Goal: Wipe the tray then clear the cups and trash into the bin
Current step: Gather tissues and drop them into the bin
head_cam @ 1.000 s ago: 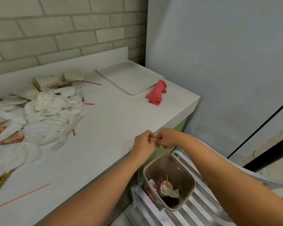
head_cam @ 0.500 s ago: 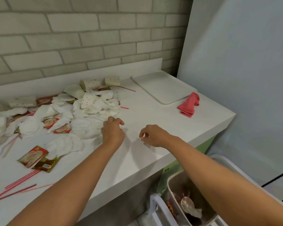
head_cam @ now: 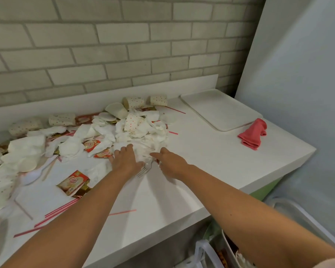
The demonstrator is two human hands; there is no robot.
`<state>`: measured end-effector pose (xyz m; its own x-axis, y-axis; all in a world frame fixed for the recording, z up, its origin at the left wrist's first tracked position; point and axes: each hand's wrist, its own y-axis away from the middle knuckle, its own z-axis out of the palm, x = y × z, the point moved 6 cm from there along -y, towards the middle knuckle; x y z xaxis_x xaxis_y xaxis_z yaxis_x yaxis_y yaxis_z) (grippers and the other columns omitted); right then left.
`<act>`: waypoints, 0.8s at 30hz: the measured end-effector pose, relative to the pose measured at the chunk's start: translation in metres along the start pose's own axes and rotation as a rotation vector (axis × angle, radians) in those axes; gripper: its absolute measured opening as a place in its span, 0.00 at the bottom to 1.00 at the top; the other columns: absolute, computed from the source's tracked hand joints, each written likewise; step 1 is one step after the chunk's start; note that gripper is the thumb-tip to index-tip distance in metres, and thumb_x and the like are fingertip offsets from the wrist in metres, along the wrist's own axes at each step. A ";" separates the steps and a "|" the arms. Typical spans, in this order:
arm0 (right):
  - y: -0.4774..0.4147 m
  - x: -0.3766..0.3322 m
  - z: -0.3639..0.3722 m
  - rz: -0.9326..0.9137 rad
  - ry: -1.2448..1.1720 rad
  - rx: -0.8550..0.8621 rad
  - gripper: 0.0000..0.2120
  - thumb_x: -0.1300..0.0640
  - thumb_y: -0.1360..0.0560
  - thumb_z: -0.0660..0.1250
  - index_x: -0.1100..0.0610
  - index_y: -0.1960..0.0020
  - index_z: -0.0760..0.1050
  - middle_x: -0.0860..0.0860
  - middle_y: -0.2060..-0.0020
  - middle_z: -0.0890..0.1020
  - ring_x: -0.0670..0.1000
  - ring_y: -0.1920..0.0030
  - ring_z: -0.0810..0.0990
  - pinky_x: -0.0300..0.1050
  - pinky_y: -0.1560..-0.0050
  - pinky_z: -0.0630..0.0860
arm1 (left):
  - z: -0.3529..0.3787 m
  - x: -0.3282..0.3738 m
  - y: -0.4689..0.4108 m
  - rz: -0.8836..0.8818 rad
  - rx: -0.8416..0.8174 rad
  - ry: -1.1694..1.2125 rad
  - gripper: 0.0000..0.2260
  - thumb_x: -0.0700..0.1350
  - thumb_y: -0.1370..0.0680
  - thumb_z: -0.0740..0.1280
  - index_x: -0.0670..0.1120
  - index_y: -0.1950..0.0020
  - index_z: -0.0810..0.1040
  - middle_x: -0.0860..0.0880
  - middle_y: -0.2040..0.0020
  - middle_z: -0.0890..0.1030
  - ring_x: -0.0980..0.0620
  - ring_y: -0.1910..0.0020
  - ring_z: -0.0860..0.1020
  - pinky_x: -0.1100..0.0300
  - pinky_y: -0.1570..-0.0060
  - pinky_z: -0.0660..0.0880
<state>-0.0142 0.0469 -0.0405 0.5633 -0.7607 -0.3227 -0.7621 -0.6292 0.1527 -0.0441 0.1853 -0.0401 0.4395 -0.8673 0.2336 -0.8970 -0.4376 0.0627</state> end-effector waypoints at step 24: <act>0.001 -0.002 -0.045 -0.043 -0.243 0.260 0.09 0.59 0.21 0.60 0.53 0.59 0.63 0.48 0.62 0.69 0.52 0.59 0.67 0.41 0.58 0.62 | -0.055 -0.003 -0.004 0.107 0.385 0.458 0.09 0.39 0.19 0.54 0.37 0.43 0.69 0.39 0.53 0.77 0.41 0.55 0.76 0.51 0.58 0.71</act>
<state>-0.0016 0.0411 0.0021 0.5284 -0.6545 -0.5407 -0.8127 -0.5743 -0.0990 -0.0443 0.2024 0.0125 0.2060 -0.7585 0.6182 -0.8154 -0.4823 -0.3200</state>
